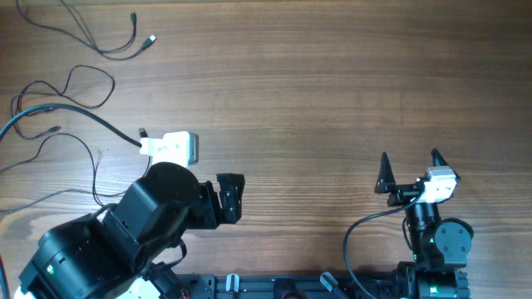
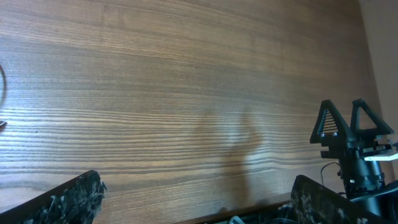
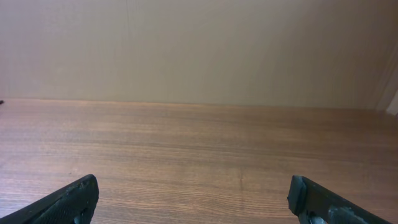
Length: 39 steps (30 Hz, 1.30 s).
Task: Untangle cables
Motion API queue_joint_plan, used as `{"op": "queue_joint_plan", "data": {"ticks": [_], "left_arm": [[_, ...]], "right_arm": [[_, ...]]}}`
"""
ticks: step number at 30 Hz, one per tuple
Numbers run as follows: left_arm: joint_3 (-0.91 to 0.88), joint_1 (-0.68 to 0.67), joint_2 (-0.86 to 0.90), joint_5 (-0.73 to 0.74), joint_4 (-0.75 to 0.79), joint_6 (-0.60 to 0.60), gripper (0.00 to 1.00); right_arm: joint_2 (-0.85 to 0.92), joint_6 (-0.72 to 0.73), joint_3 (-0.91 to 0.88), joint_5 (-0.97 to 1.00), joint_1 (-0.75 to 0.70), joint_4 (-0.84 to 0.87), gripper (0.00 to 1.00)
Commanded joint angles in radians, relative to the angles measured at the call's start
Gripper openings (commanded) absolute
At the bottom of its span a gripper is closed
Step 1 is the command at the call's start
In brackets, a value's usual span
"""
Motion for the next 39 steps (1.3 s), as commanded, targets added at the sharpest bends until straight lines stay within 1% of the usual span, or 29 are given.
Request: {"op": "queue_joint_plan", "data": {"ticks": [1, 26, 28, 31, 35, 39], "left_arm": [[-0.005, -0.005, -0.001, -0.016, 0.002, -0.009, 1.0], [-0.005, -0.005, -0.001, -0.018, 0.001, -0.008, 1.0], [-0.005, 0.027, -0.013, -0.016, -0.024, 0.001, 1.0], [-0.006, 0.129, -0.04, 0.023, -0.076, -0.01, 1.0], [-0.055, 0.29, -0.111, 0.097, -0.064, -0.008, 1.0], [-0.149, 0.4, -0.205, 0.108, -0.059, 0.003, 1.0]], "right_arm": [[-0.016, 0.013, -0.002, 0.01, 0.0, 0.006, 1.0], [-0.016, 0.014, -0.002, 0.01, 0.0, 0.006, 1.0], [-0.016, 0.014, -0.002, 0.01, 0.0, 0.006, 1.0], [-0.016, 0.013, -0.002, 0.01, 0.0, 0.006, 1.0], [-0.016, 0.013, -0.002, 0.01, 0.0, 0.006, 1.0], [-0.016, 0.014, -0.002, 0.01, 0.0, 0.006, 1.0]]}}
